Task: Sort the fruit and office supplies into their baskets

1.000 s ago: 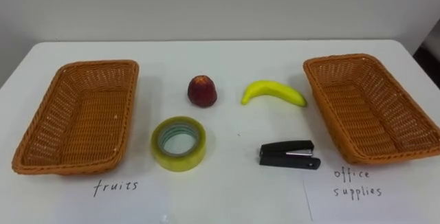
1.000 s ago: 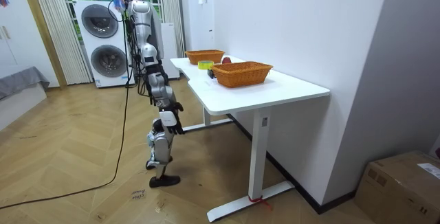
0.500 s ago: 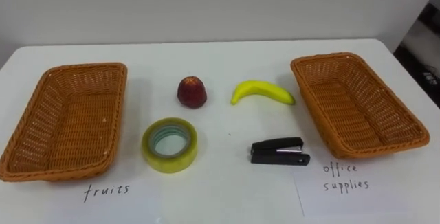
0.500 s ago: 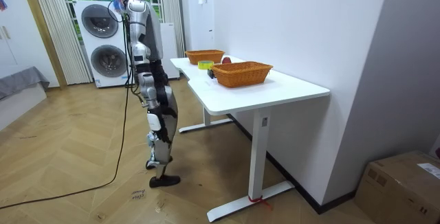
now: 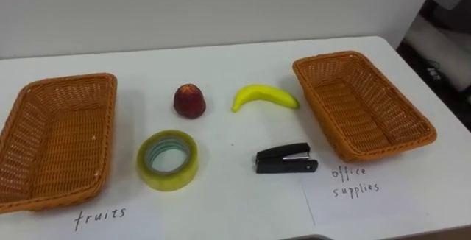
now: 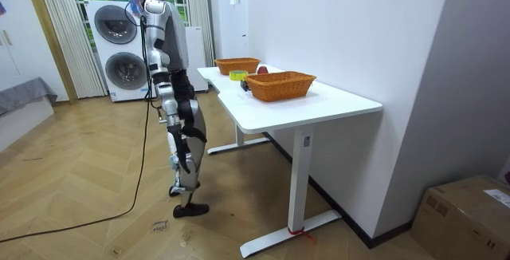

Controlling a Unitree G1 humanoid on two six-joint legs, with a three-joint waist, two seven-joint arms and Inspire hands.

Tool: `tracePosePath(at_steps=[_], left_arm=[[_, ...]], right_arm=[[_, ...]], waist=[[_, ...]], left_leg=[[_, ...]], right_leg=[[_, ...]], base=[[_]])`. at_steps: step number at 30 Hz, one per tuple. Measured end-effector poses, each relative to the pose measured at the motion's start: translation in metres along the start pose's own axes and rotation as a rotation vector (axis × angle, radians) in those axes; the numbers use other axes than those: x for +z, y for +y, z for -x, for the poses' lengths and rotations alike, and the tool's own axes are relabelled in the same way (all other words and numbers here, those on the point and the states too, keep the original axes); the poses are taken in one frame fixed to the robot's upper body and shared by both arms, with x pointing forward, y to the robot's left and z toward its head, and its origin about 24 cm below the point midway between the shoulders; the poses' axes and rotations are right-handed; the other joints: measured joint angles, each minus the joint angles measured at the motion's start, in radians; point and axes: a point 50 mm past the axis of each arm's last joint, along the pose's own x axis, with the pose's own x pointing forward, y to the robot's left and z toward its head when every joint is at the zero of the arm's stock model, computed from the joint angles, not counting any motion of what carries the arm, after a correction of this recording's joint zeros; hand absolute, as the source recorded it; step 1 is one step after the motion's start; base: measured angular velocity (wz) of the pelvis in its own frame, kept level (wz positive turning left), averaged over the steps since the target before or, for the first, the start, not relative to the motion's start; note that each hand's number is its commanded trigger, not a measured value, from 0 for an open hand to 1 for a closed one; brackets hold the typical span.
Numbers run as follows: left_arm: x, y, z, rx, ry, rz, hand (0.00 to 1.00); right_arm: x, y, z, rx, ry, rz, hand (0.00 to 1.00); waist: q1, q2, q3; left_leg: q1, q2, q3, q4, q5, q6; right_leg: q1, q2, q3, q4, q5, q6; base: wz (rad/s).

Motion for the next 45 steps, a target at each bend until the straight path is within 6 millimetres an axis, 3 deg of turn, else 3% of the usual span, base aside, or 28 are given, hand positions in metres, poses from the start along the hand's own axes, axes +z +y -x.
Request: tracePosePath(at_steps=[6,11,16,22,35,45], left_arm=[[-0.003,0.007,0.002,0.043,-0.022,0.005,0.00],[0.008,0.010,0.003,0.069,-0.077,0.009,0.00],[0.021,0.013,0.005,0.090,-0.145,0.013,0.00],[0.022,0.012,0.005,0.090,-0.152,0.011,0.00],[0.006,0.012,0.005,0.084,-0.131,-0.017,0.00],[0.002,0.006,0.004,0.034,-0.113,-0.037,0.00]], right_arm=[[0.037,0.015,0.007,-0.051,-0.142,-0.110,0.00],[0.071,0.028,0.021,-0.096,-0.301,-0.176,0.00],[0.103,0.048,0.046,-0.082,-0.457,-0.232,0.00],[0.130,0.066,0.074,-0.076,-0.663,-0.194,0.00],[0.155,0.090,0.118,-0.030,-0.940,-0.180,0.00],[0.179,0.115,0.171,0.096,-1.252,-0.132,0.00]], waist=[[-0.024,-0.013,-0.0040],[-0.029,-0.016,-0.0030],[-0.031,-0.013,-0.0036],[-0.023,-0.020,-0.0062],[-0.016,-0.038,-0.0063],[0.023,-0.056,0.0071]], left_leg=[[-0.003,-0.001,0.008,-0.005,0.000,0.000],[-0.007,-0.001,0.010,-0.013,0.000,0.000],[-0.033,-0.003,0.022,-0.010,0.001,-0.001],[-0.050,-0.004,0.028,0.000,0.001,-0.001],[-0.049,-0.003,0.024,0.004,0.001,-0.001],[-0.052,-0.005,0.022,0.004,0.001,-0.001]], right_leg=[[-0.012,0.004,0.009,0.001,0.000,0.001],[-0.015,0.011,0.024,-0.001,0.001,0.002],[-0.053,0.014,0.029,0.020,0.001,-0.001],[-0.076,0.012,0.036,0.036,-0.003,-0.002],[-0.079,0.012,0.036,0.033,-0.003,-0.003],[-0.081,0.011,0.034,0.030,-0.004,-0.002]], base=[[-0.06],[-0.01],[-0.07],[-0.06],[0.00],[0.00]])
